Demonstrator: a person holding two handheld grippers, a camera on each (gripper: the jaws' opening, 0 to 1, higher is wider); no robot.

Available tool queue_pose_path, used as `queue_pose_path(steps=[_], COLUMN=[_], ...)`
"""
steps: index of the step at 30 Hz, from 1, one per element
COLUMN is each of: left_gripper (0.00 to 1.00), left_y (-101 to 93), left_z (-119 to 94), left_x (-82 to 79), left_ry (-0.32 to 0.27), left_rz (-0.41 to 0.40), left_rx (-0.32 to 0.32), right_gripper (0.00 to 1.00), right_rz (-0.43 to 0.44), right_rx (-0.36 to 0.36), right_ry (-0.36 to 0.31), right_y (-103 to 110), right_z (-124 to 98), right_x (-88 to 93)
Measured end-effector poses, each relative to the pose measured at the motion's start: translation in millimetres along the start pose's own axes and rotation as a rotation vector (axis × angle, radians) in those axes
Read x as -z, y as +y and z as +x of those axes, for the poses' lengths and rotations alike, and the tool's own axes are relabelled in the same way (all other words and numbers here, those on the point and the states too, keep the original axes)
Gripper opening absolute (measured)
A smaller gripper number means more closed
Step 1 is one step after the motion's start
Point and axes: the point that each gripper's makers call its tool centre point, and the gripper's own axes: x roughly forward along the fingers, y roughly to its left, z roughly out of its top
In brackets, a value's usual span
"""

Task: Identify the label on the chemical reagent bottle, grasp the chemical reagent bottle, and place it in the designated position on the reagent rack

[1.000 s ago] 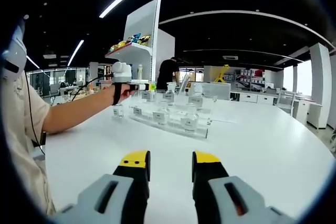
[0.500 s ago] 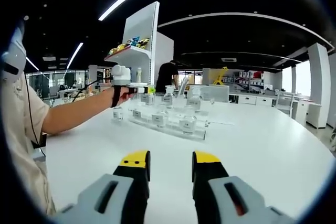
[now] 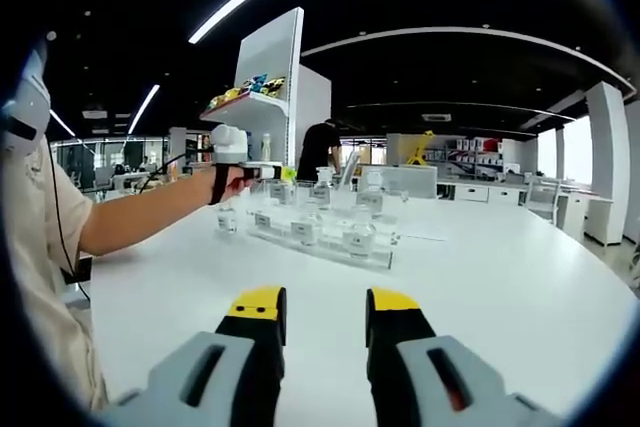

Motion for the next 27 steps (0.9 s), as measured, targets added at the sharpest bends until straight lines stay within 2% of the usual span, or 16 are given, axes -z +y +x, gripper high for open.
queue_pose_path(steps=[5, 14, 18, 23, 27], left_gripper=[0.33, 0.33, 0.33, 0.33, 0.33], left_y=[4.1, 15.5, 17.8, 18.7, 18.6], left_z=[-7.2, -33.5, -44.5, -59.2, -74.1], left_x=[-8.7, -28.4, -31.3, -36.7, -42.9], left_ry=[-0.016, -0.048, -0.053, -0.063, -0.072], left_rz=[0.003, 0.013, 0.022, 0.01, 0.019], left_rx=[-0.012, -0.035, -0.041, -0.044, -0.042], right_gripper=[0.31, 0.31, 0.31, 0.31, 0.31], right_rz=[0.0, -0.002, -0.005, -0.014, -0.019], right_rx=[0.009, 0.008, 0.008, 0.009, 0.017], right_ry=[-0.013, -0.025, -0.032, -0.053, -0.046], right_y=[-3.4, -6.9, -7.2, -8.0, -9.7], right_z=[-5.3, -13.3, -14.9, -18.5, -20.1], right_x=[-4.2, -3.3, -4.3, -13.7, -12.7])
